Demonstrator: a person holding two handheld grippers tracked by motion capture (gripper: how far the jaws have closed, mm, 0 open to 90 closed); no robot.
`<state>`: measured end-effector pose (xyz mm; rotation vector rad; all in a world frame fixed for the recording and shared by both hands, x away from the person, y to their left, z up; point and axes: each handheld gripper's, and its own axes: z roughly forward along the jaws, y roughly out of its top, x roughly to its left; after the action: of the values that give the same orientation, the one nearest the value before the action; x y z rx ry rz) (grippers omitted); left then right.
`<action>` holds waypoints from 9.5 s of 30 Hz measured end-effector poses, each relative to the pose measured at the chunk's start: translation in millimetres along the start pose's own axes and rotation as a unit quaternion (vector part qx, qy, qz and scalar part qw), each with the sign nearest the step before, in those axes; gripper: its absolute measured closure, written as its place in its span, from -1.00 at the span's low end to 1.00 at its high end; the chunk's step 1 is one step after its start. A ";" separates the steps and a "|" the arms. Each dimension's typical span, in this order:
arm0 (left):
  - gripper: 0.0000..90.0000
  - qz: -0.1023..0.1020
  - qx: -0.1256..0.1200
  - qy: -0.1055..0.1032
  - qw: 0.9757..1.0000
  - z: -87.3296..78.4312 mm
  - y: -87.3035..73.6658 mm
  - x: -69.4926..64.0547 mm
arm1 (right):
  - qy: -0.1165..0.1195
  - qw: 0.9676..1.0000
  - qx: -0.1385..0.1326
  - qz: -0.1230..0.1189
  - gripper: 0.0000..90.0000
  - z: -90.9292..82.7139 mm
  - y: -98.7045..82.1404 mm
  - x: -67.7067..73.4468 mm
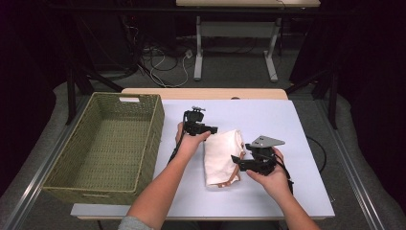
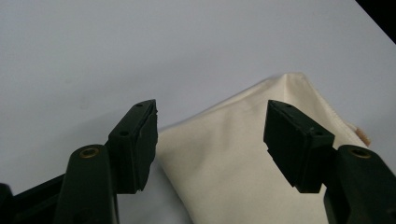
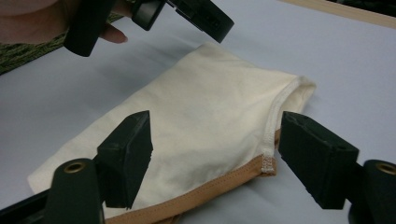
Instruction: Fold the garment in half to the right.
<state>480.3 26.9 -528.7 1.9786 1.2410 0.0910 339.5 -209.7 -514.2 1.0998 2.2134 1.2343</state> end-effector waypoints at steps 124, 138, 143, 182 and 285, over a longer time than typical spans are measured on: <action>0.92 0.069 -0.023 0.084 0.994 -12.9 13.3 9.2 | 0.160 0.922 0.142 -0.324 0.01 64.3 23.7 64.7; 0.92 0.073 -0.026 0.083 0.993 -14.7 9.5 9.3 | 0.171 0.914 0.156 -0.333 0.12 69.2 18.3 67.6; 0.92 0.071 -0.025 0.084 0.994 -15.1 8.4 9.2 | 0.170 0.912 0.166 -0.335 0.18 72.7 15.6 68.6; 0.92 0.081 -0.028 0.080 0.993 -20.2 4.2 8.1 | 0.128 0.915 0.163 -0.346 0.74 81.4 16.8 70.7; 0.92 0.076 -0.055 0.060 0.994 -155.4 -9.6 -48.4 | 0.006 0.877 -0.126 -0.464 0.74 -11.6 44.0 122.3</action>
<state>380.0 80.0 -411.7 1.9924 1.1327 0.3509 275.6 -106.9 -465.4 -0.1215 2.0541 1.0030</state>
